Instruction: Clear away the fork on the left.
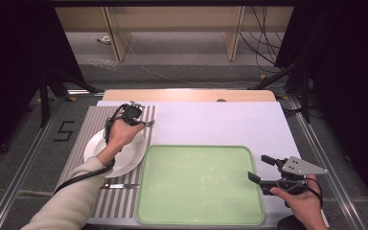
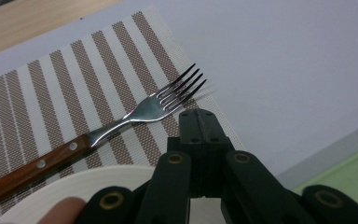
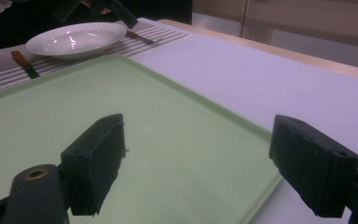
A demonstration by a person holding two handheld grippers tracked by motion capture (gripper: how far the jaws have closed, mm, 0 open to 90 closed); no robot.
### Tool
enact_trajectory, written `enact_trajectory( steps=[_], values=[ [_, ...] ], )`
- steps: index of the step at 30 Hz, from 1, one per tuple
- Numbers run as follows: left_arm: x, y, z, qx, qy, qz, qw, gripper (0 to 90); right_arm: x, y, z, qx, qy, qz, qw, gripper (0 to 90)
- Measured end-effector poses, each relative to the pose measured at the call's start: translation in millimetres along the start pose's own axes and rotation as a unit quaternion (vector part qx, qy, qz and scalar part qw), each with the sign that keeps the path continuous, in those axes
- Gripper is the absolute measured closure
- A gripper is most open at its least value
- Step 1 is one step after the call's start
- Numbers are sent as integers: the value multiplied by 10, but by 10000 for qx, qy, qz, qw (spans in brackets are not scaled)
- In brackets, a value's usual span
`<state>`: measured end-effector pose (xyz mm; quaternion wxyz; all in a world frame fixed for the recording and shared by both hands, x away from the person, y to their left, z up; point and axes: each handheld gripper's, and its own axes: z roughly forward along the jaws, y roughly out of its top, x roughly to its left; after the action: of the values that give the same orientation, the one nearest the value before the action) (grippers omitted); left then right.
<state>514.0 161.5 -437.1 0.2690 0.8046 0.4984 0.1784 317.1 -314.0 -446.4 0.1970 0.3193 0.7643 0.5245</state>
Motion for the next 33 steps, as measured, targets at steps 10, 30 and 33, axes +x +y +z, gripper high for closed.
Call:
enact_trajectory(
  steps=[10, 30, 33],
  values=[
    [6, 169, 305, 522, 46, -146, 9985, 896, 0, -1, 0, 11, 25, 11, 10000, 194],
    [72, 187, 543, 975, 209, -179, 9949, 896, 3, -1, 5, 33, 48, 26, 10000, 195],
    [80, 197, 549, 973, 241, -187, 9948, 896, 5, 0, 4, 35, 53, 35, 10000, 194]
  ],
)
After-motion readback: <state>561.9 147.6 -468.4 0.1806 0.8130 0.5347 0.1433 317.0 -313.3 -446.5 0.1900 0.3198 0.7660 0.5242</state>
